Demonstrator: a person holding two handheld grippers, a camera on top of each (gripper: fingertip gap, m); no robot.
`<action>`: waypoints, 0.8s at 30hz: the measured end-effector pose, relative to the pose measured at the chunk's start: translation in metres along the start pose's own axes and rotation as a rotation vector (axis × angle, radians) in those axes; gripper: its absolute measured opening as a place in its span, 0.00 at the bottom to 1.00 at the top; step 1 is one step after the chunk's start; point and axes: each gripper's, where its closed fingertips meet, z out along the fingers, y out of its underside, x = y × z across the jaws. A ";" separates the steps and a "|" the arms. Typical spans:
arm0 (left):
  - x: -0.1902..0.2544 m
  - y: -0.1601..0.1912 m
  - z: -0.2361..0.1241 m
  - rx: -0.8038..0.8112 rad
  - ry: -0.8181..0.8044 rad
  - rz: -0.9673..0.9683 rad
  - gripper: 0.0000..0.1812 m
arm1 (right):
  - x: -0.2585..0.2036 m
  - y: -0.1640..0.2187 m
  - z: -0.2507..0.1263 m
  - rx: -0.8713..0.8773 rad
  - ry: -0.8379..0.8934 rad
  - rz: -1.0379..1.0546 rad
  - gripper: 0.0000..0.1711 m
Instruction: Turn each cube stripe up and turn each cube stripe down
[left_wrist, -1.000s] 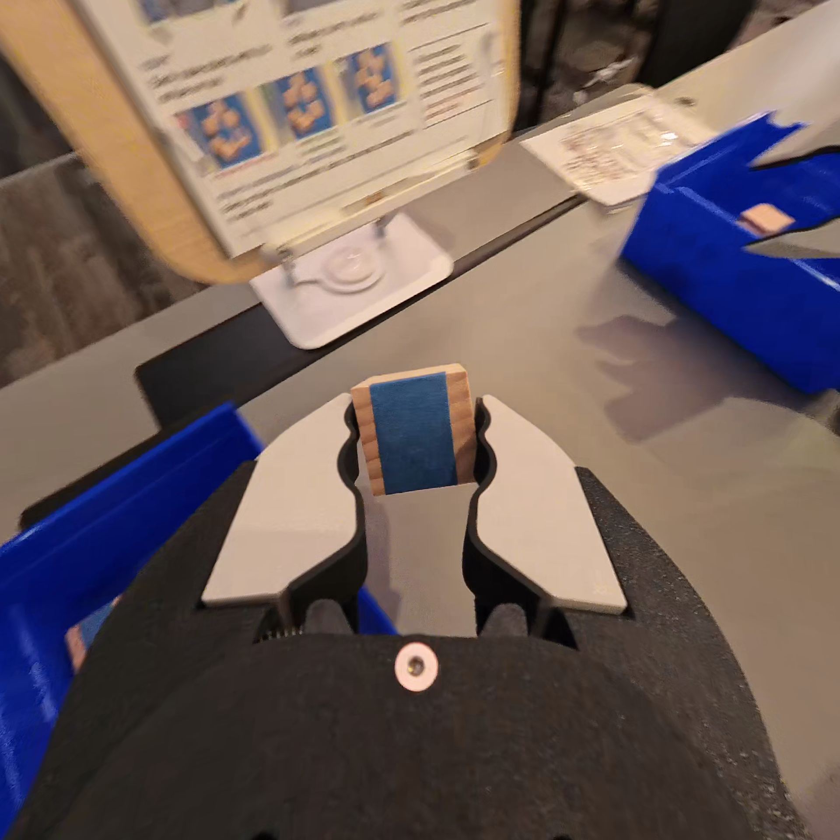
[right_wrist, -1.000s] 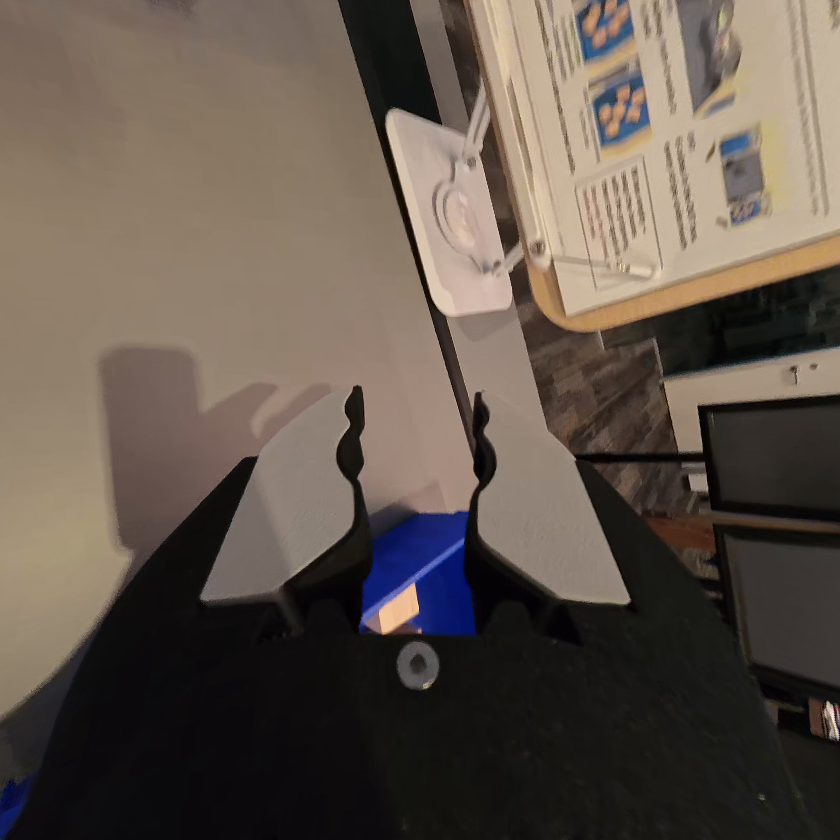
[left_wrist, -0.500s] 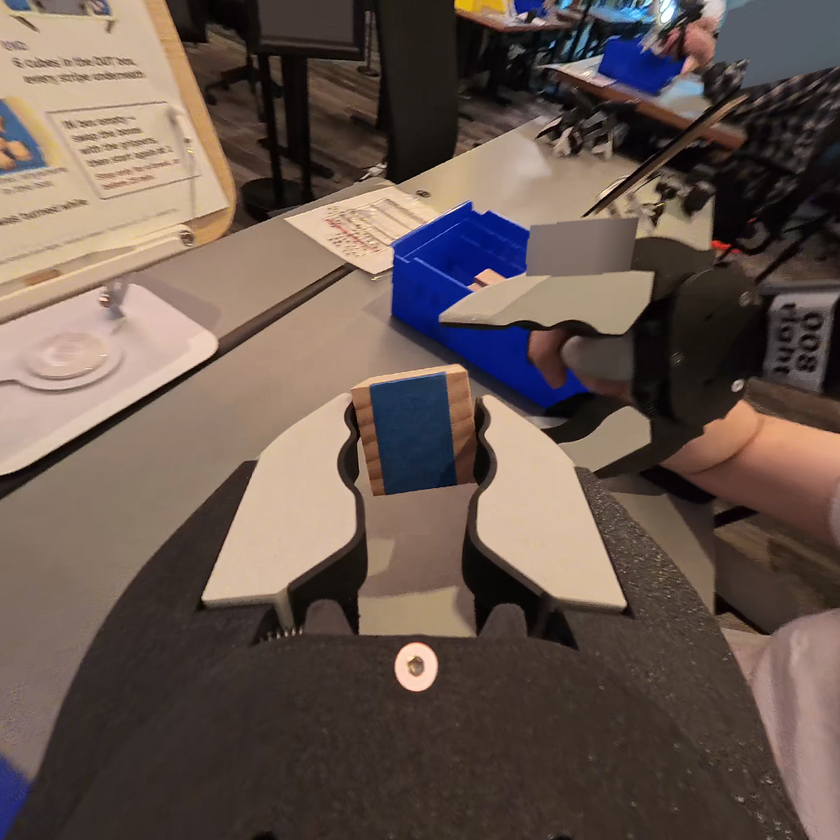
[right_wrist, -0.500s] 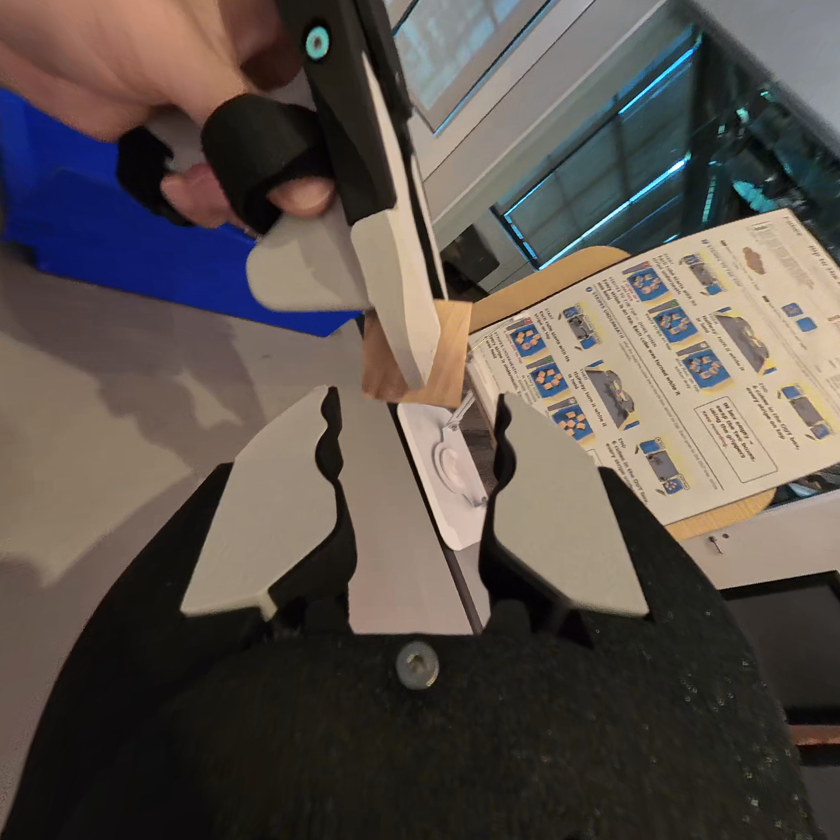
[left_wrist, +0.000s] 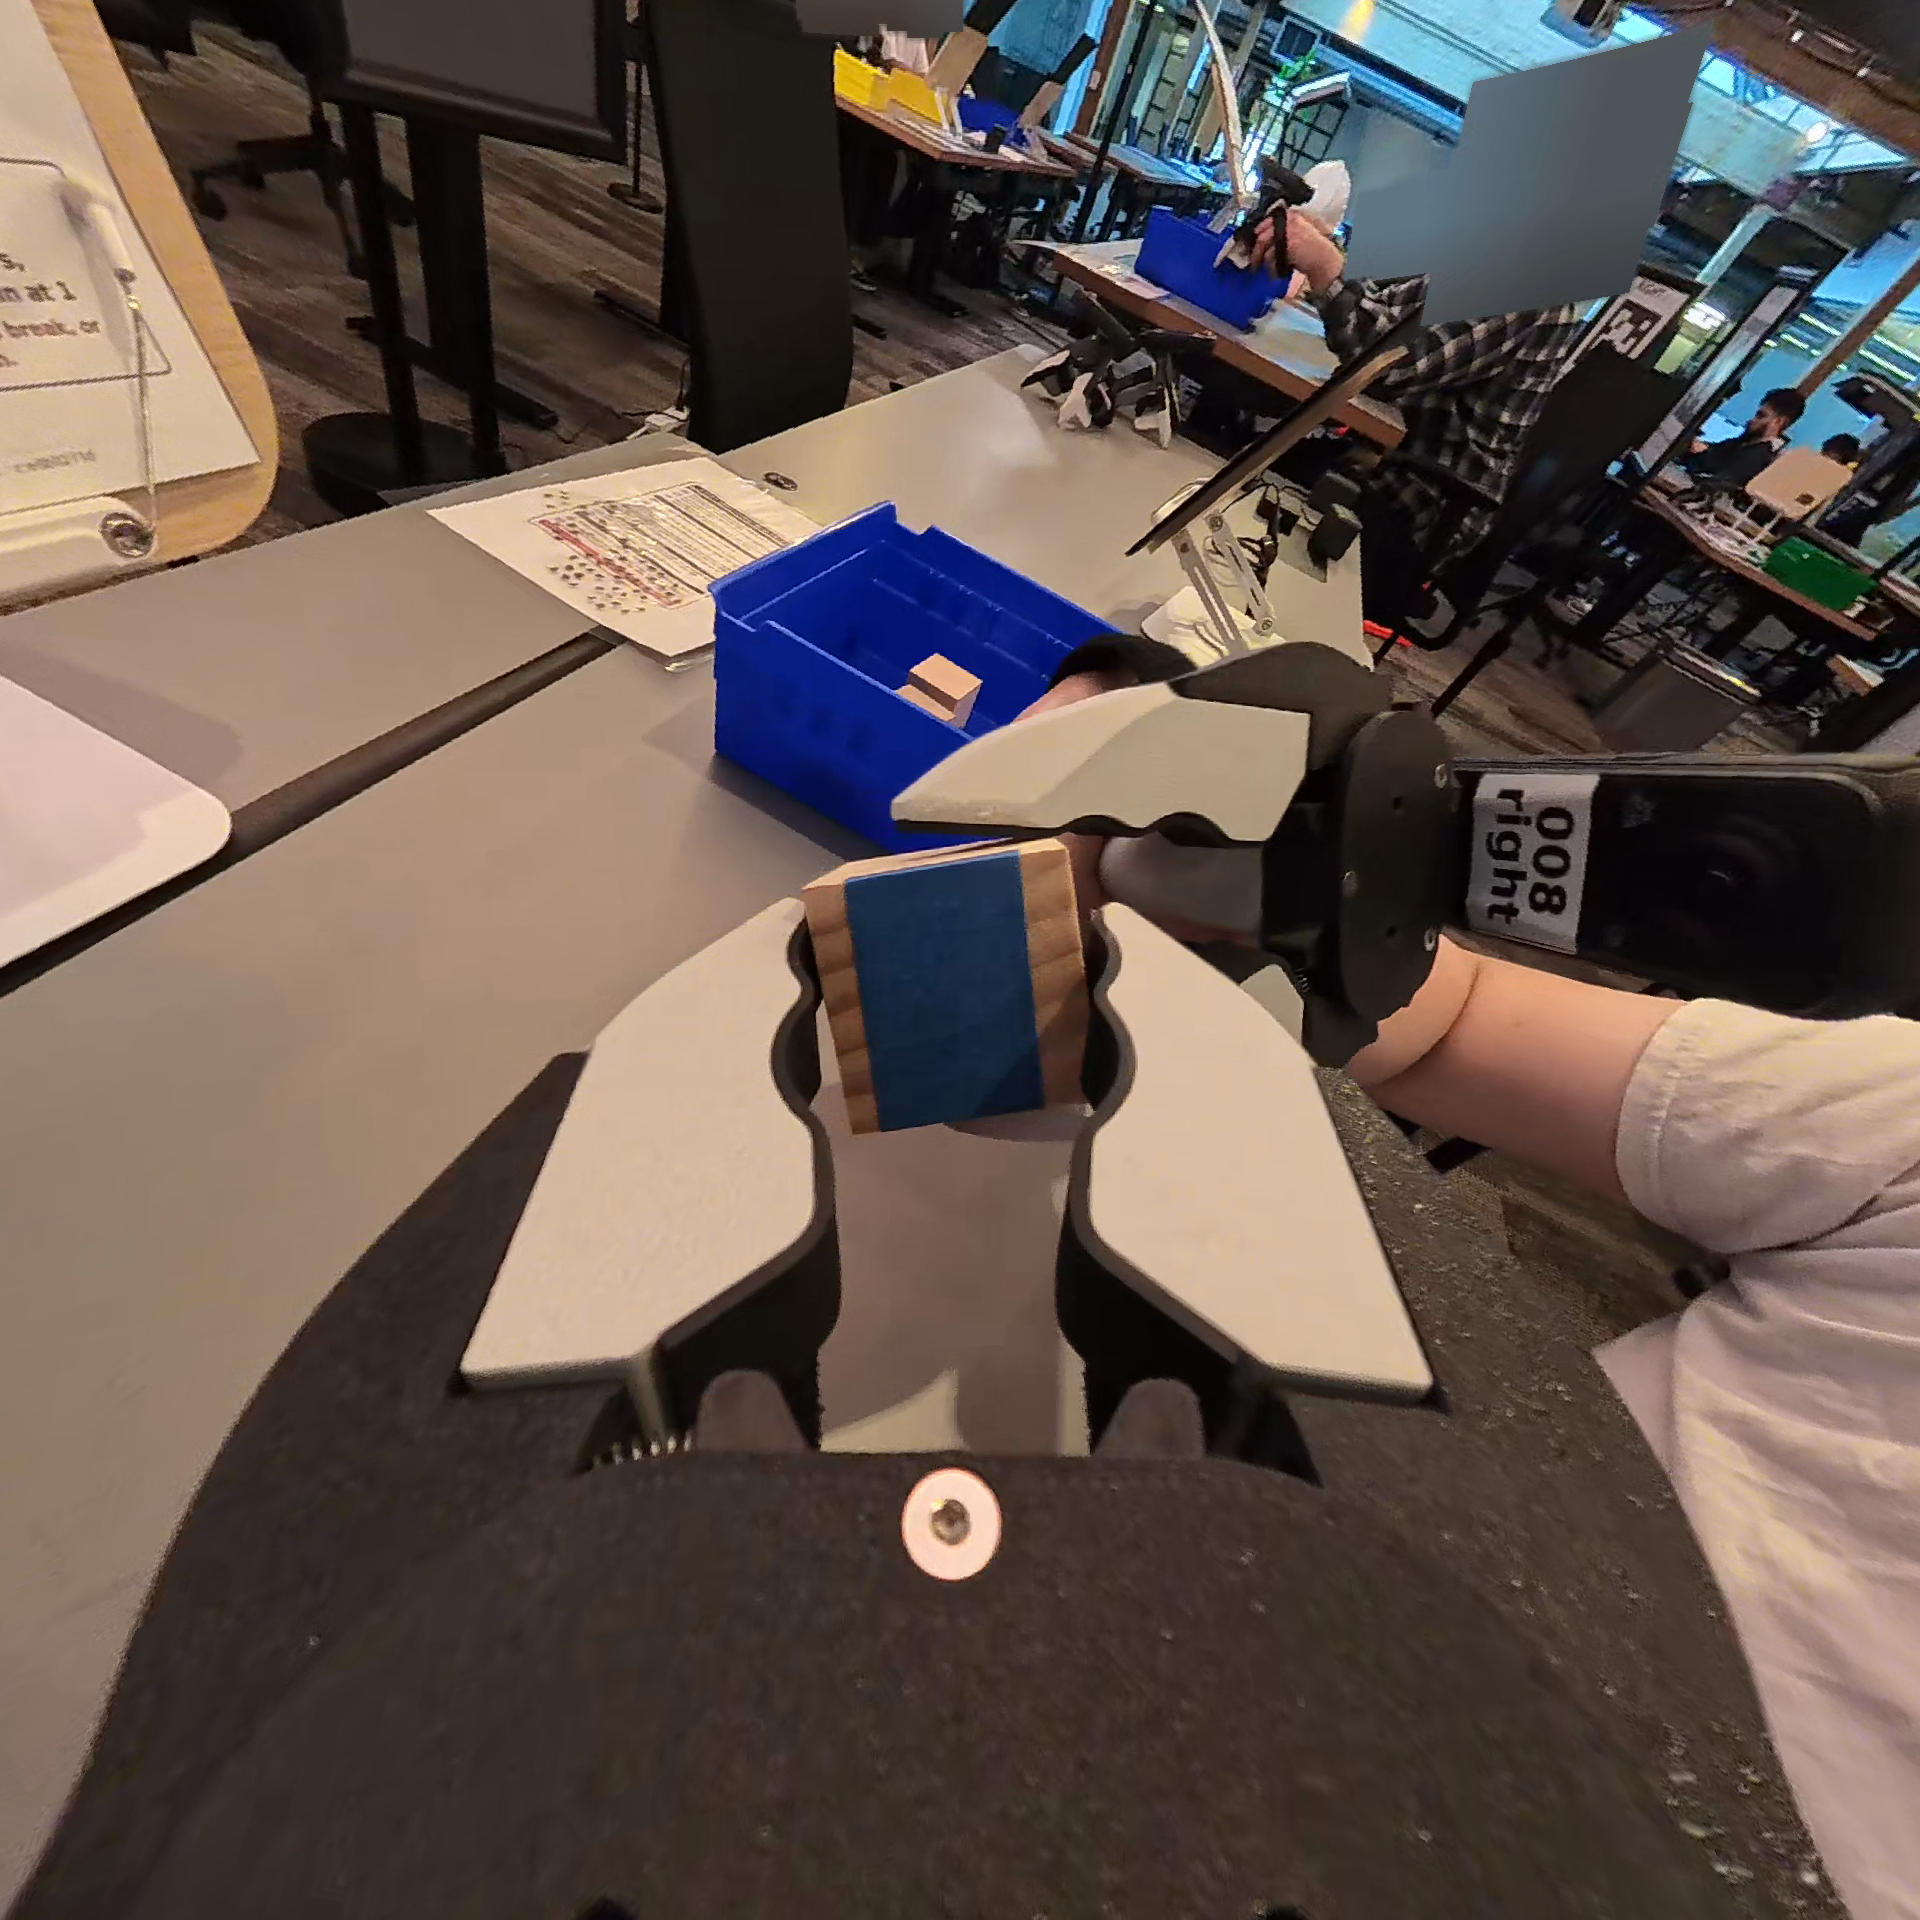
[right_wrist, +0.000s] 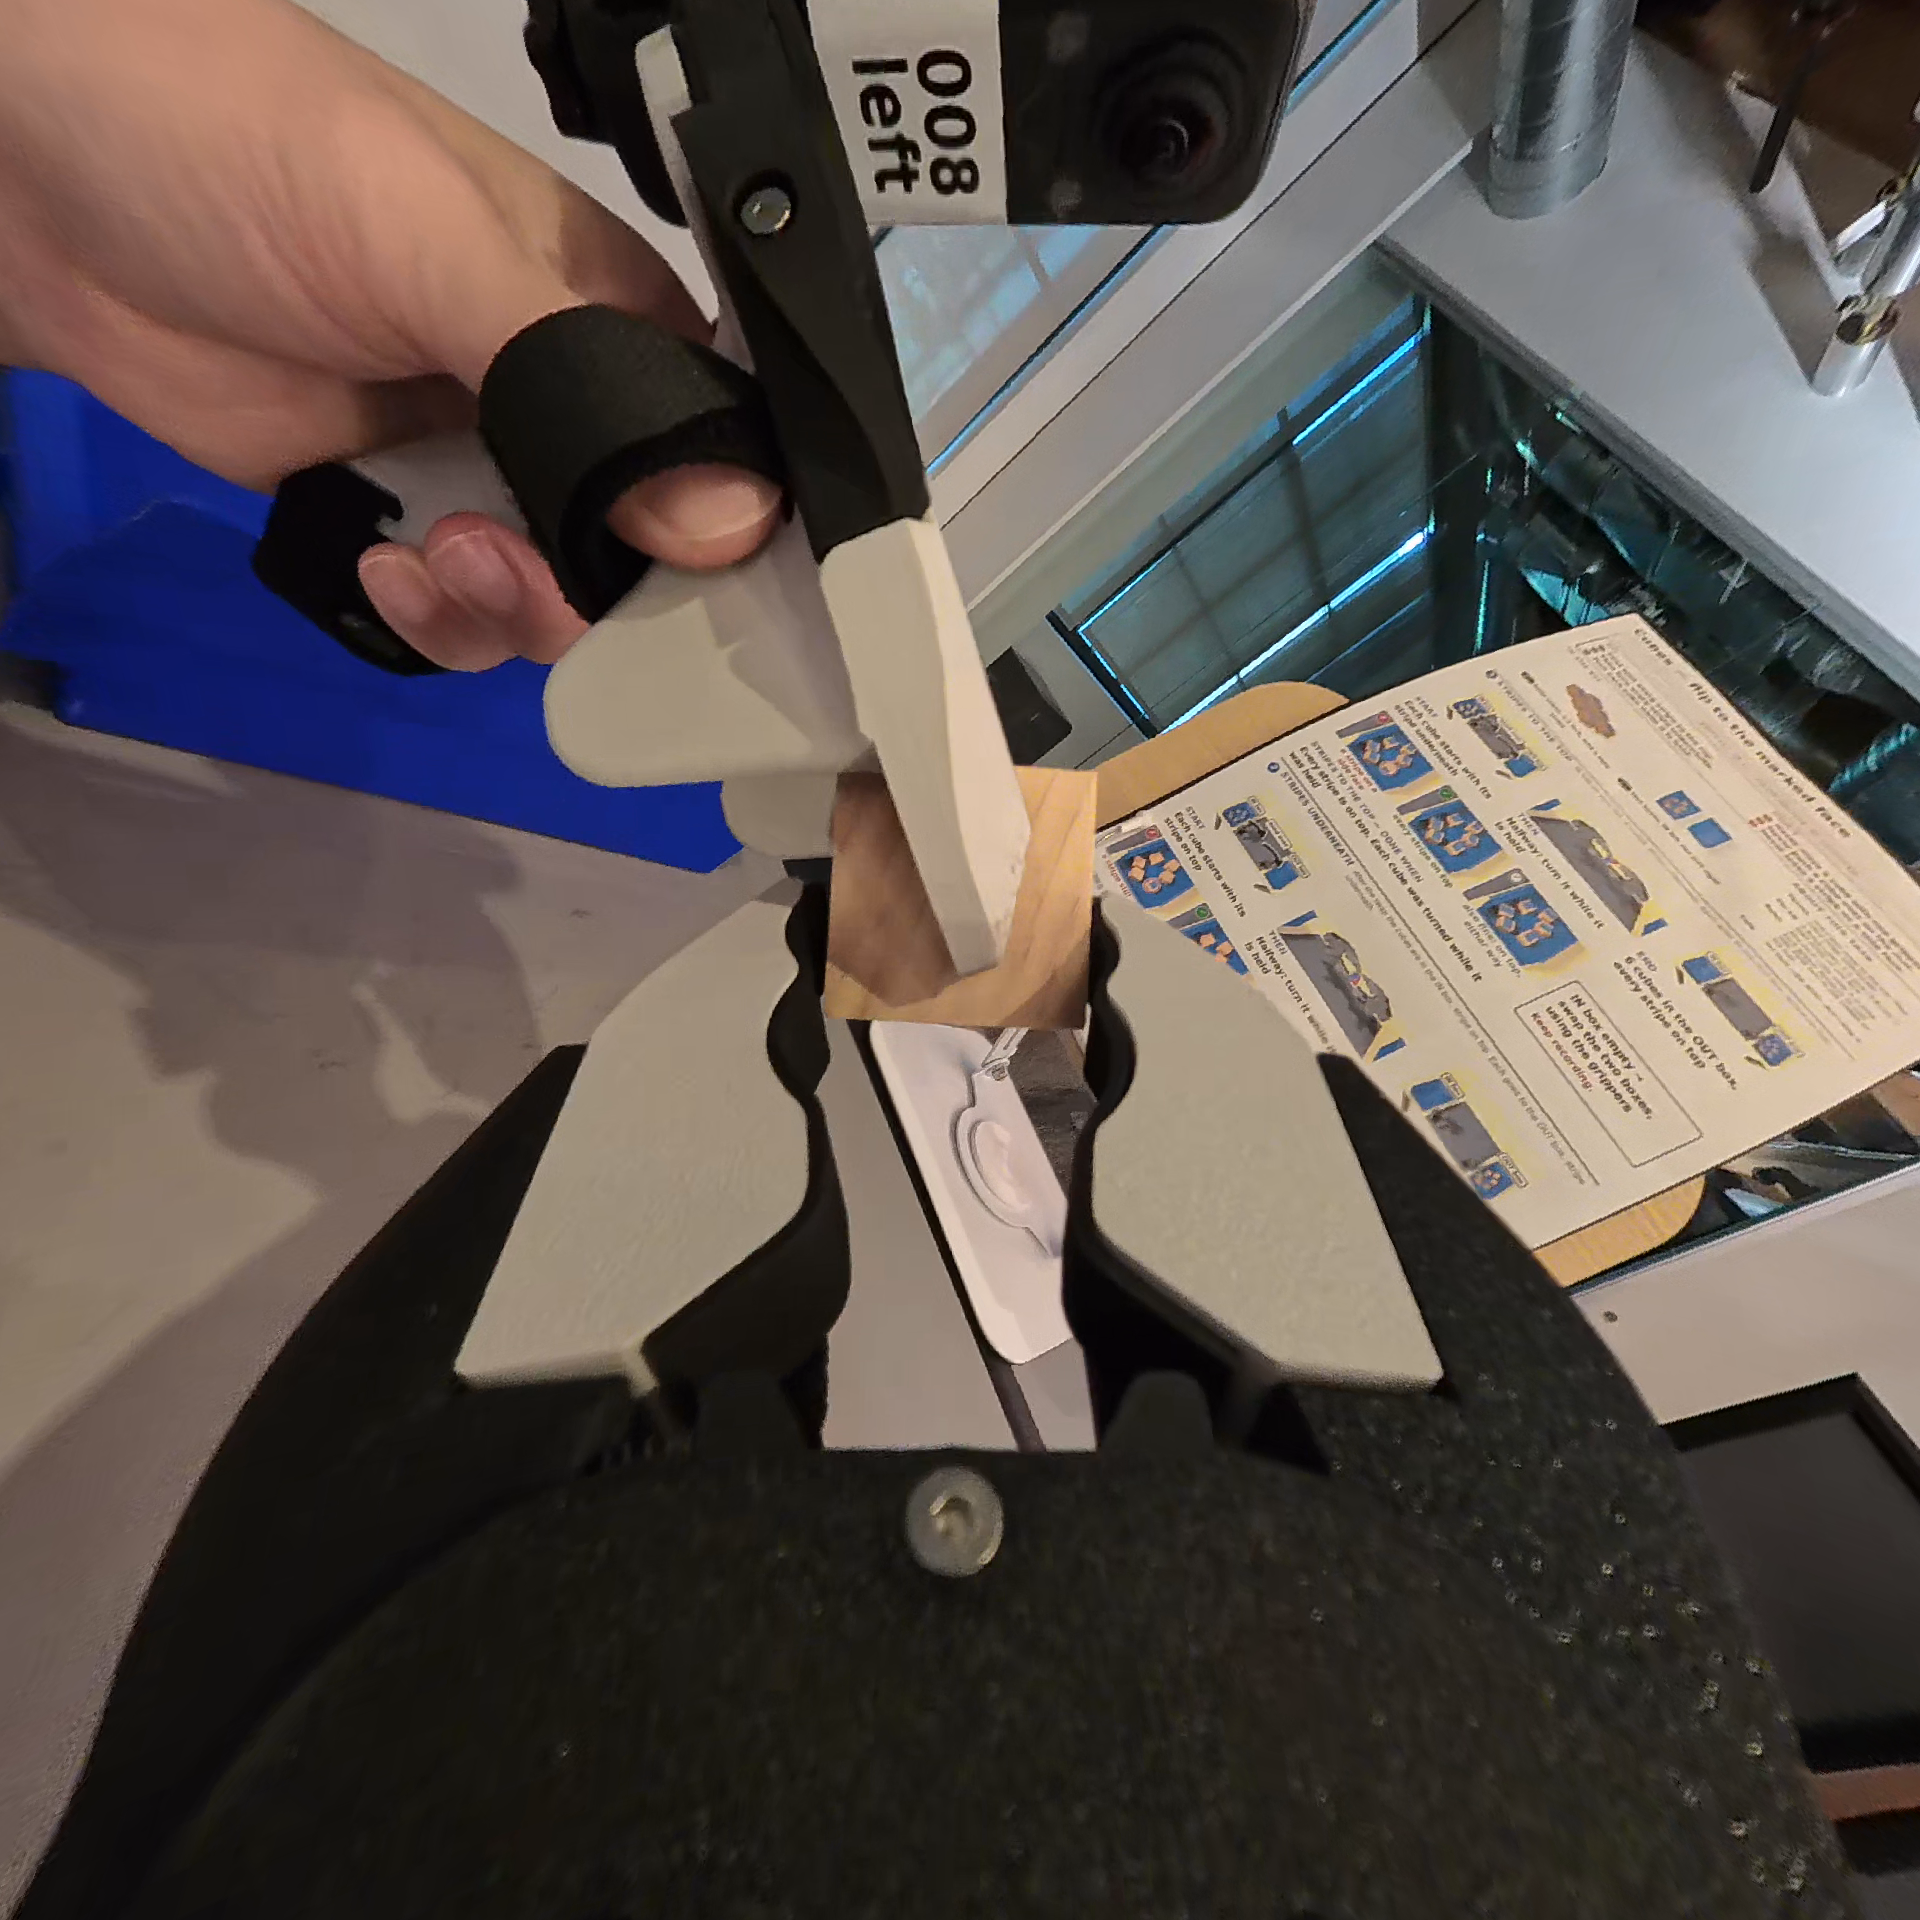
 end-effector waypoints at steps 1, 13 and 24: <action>0.002 0.000 0.000 0.000 0.009 0.002 0.26 | 0.000 -0.001 -0.001 0.008 0.001 -0.002 0.27; -0.009 -0.002 -0.014 -0.066 -0.126 0.105 0.42 | 0.021 0.034 -0.023 -0.246 -0.179 -0.026 0.27; -0.005 -0.023 -0.055 -0.027 -0.175 0.146 0.37 | 0.100 0.159 -0.195 -0.716 -0.273 0.365 0.27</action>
